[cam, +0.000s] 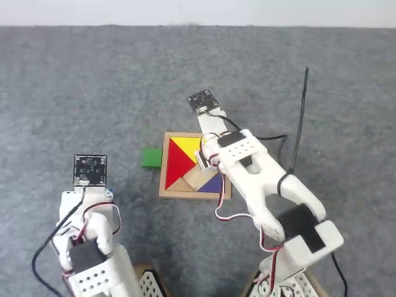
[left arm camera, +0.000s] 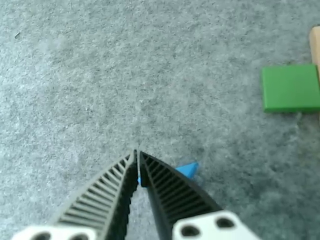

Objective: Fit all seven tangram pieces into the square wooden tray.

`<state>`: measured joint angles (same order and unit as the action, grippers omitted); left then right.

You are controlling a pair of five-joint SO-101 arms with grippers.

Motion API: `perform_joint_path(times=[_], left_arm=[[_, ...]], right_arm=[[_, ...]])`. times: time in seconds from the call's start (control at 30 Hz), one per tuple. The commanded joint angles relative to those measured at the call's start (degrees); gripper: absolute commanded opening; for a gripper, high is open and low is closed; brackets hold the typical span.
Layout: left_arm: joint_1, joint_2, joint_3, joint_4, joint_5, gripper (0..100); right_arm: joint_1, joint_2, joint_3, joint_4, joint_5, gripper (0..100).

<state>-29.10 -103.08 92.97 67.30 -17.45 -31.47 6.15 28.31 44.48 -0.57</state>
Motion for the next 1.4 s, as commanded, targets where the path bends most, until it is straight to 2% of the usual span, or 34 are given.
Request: perform_joint_path(times=[0.0,0.13,0.3,0.5,0.77,1.03,1.37], left_arm=[[0.0,-1.1,-0.3,-0.2,-0.4,2],[0.0,-1.1,-0.3,-0.2,-0.4,2],[0.0,-1.1,-0.3,-0.2,-0.4,2],[0.0,-1.1,-0.2,-0.2,-0.4,2],[0.0,-1.1,-0.2,-0.2,-0.4,2],[0.0,-1.1,-0.2,0.0,-0.4,2],[0.0,-1.1,-0.3,0.1,-0.4,2]], right_arm=[[0.3,-0.2,-3.6,-0.1,-1.0,10.4],[0.3,-1.5,-4.2,2.7,-0.7,11.2],[0.0,-2.5,-4.2,4.9,3.8,28.4],[0.3,-6.0,-3.8,5.1,6.9,27.0],[-1.4,-17.4,4.5,5.8,18.8,26.7],[-1.6,-21.4,22.9,-13.3,29.2,26.6],[-0.2,-19.2,26.5,-24.8,30.3,25.4]])
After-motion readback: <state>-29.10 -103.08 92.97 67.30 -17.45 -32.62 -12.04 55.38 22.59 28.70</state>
